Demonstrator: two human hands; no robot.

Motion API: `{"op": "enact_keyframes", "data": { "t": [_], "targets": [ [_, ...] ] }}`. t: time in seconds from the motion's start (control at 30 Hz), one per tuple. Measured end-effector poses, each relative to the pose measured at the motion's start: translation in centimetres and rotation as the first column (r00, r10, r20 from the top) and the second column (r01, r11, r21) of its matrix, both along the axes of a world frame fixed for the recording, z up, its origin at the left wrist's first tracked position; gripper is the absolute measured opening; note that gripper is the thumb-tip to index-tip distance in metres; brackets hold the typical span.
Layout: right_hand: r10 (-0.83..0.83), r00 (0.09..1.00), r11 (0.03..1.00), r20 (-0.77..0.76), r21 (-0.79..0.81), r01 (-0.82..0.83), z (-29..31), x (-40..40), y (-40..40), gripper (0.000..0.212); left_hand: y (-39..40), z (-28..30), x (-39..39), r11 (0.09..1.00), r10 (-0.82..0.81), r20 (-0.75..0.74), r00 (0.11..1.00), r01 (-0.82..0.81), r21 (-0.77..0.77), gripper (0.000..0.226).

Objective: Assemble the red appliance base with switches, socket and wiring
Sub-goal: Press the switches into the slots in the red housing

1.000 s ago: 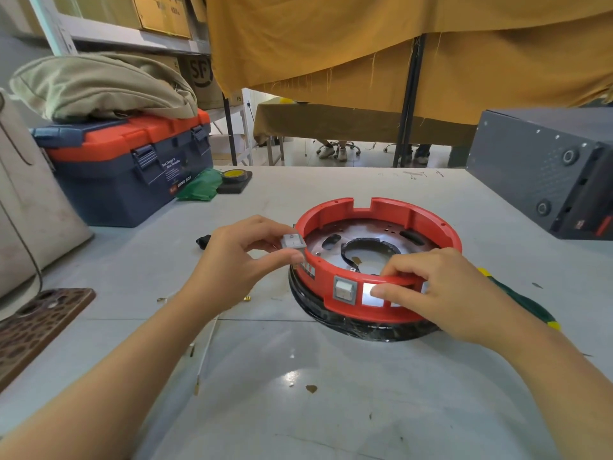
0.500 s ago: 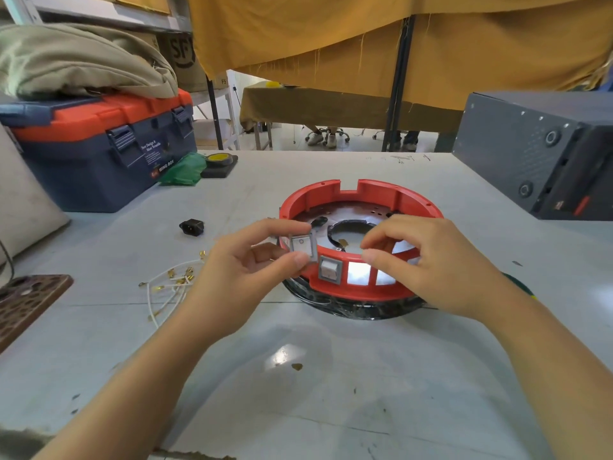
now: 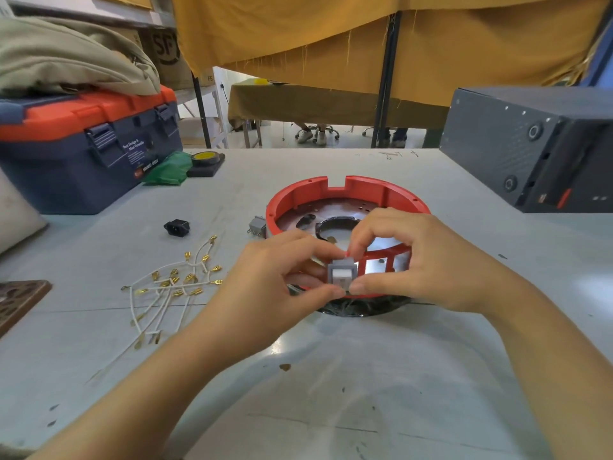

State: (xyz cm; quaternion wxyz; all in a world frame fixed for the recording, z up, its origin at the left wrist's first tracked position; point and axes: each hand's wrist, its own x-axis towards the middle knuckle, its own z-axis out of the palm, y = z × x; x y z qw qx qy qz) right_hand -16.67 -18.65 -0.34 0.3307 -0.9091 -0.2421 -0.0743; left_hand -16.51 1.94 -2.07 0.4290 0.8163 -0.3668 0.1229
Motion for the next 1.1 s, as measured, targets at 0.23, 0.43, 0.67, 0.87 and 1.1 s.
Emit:
{"op": "enact_keyframes", "data": {
  "t": [0.23, 0.43, 0.67, 0.87, 1.1],
  "targets": [
    [-0.018, 0.999, 0.998, -0.039, -0.056, 0.016, -0.1, 0.1, -0.3, 0.030, -0.4, -0.4, -0.2, 0.991, 0.030, 0.156, 0.987, -0.049, 0.121, 0.028],
    [-0.067, 0.992, 0.996, -0.108, -0.061, 0.061, -0.2, 0.0, -0.2, 0.043, -0.7, -0.9, -0.3, 0.980, 0.054, 0.229, 0.972, -0.096, 0.176, 0.029],
    [-0.068, 0.991, 0.996, -0.114, -0.064, 0.061, -0.1, -0.1, -0.1, 0.042, -1.0, -1.2, -0.4, 0.970, 0.072, 0.269, 0.961, -0.130, 0.206, 0.026],
    [-0.071, 0.991, 0.994, -0.113, -0.087, 0.061, -0.1, 0.0, -0.1, 0.041, -0.9, -1.3, -0.4, 0.962, 0.075, 0.275, 0.959, -0.142, 0.233, 0.026],
    [-0.066, 0.991, 0.996, -0.114, -0.070, 0.058, 0.0, -0.1, 0.0, 0.039, -1.2, -1.3, -0.2, 0.965, 0.115, 0.295, 0.949, -0.177, 0.192, 0.024]
  ]
}}
